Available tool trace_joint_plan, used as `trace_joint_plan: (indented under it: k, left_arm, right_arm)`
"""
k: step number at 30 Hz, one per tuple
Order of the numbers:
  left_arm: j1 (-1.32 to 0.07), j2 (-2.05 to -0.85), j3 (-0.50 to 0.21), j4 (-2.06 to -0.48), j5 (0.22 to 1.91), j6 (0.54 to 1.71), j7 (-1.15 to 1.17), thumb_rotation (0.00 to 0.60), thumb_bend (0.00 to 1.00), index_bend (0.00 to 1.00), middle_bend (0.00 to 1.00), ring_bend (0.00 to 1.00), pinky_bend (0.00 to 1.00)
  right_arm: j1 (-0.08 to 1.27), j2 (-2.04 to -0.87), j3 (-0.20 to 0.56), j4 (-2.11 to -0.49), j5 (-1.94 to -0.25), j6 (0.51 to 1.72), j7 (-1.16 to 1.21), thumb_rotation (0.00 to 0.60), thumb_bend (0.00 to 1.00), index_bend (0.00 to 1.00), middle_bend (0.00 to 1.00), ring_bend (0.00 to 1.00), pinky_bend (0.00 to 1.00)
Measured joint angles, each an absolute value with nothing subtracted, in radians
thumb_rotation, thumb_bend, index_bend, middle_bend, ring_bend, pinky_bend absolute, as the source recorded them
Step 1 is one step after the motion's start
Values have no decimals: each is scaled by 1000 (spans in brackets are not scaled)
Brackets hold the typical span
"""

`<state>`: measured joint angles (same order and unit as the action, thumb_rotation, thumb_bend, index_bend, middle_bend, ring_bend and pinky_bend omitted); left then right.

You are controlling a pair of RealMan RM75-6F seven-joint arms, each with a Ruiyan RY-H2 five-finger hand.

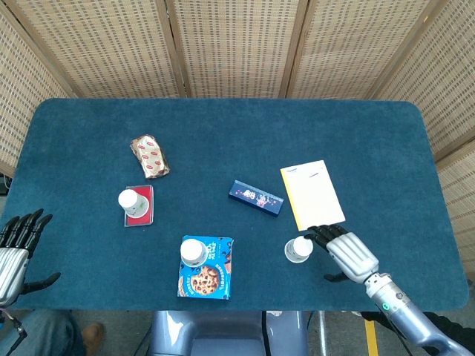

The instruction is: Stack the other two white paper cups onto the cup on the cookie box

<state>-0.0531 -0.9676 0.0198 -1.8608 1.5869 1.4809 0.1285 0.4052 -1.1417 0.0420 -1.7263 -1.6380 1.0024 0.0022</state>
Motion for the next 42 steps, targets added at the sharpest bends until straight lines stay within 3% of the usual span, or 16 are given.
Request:
trace_joint_plan:
  k: [13, 19, 25, 34, 42]
  left_arm:
    - [-68, -972, 15, -1864, 1559, 1451, 140, 600, 0, 0, 0, 0, 0]
    - [-72, -970, 13, -1864, 1551, 1446, 135, 600, 0, 0, 0, 0, 0]
    - [-75, -968, 11, -1864, 1544, 1441, 130, 600, 0, 0, 0, 0, 0]
    - [-74, -965, 13, -1867, 1546, 1444, 124, 600, 0, 0, 0, 0, 0]
    - [-75, -960, 10, -1867, 1543, 1447, 114, 600, 0, 0, 0, 0, 0]
  right_arm:
    - [509, -1222, 99, -1733, -1401, 841, -147, 600, 294, 271, 317, 280, 291]
    - [554, -1275, 118, -1714, -1312, 801, -185, 600, 424, 405, 452, 401, 408]
    - [569, -1299, 128, -1710, -1281, 804, -170, 600, 525, 449, 491, 444, 479]
    - [564, -1233, 148, -1803, -1333, 869, -118, 600, 527, 449, 491, 445, 481]
    - [583, -1089, 223, -2008, -1350, 915, -118, 600, 528, 449, 491, 446, 481]
